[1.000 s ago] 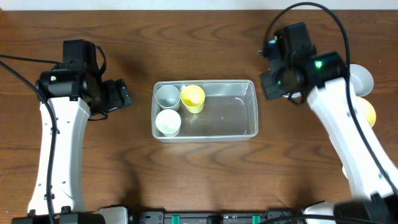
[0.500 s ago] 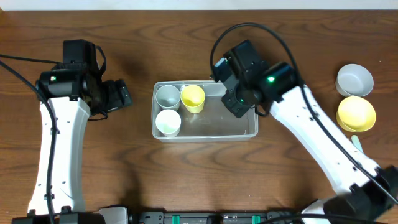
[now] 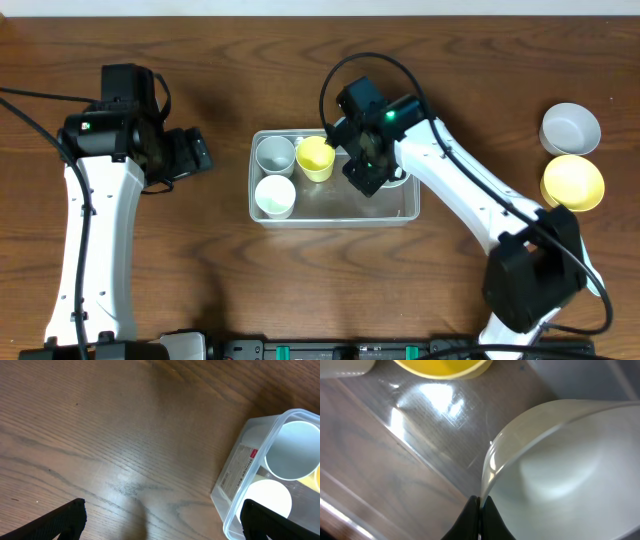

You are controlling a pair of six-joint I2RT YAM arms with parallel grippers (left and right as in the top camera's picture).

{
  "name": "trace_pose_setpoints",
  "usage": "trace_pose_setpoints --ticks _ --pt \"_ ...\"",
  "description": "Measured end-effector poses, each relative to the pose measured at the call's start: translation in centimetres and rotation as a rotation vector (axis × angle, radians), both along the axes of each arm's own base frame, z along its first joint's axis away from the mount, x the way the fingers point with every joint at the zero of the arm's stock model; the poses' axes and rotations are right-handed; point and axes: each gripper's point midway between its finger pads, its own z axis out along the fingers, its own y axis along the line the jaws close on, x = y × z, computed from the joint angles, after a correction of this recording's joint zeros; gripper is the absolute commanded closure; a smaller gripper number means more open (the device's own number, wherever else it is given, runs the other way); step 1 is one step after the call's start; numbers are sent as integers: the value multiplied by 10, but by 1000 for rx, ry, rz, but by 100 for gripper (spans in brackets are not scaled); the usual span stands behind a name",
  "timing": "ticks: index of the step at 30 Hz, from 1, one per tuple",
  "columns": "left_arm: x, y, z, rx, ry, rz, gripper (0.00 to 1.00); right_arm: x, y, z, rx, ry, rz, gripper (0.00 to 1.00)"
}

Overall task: Pack container
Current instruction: 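Carry the white saucer into the container's right side and release, then move the right gripper back toward the yellow bowl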

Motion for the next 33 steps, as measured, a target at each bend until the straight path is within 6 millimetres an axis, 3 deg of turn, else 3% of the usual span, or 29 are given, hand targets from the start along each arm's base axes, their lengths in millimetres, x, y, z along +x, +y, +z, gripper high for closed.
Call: trace_pose_setpoints --ticks 4,10,17,21,26,29,31,33 --pt "0 0 0 0 0 0 2 -1 0 -9 -12 23 3 91" --pt "0 0 0 0 1 0 2 -1 -1 -11 -16 25 5 64" --pt "0 0 0 0 1 0 2 -1 -1 -11 -17 23 9 63" --pt "0 0 0 -1 2 0 2 0 0 -11 -17 21 11 70" --pt "0 0 0 -1 2 0 2 5 -3 -10 -31 -1 -42 65" --pt "0 0 0 -1 2 0 2 16 -8 4 -58 -44 -128 59" --pt "0 0 0 0 2 0 2 30 -9 21 -54 -100 -186 43" --pt "0 0 0 -1 1 -1 2 47 -16 50 -25 -174 -287 33"
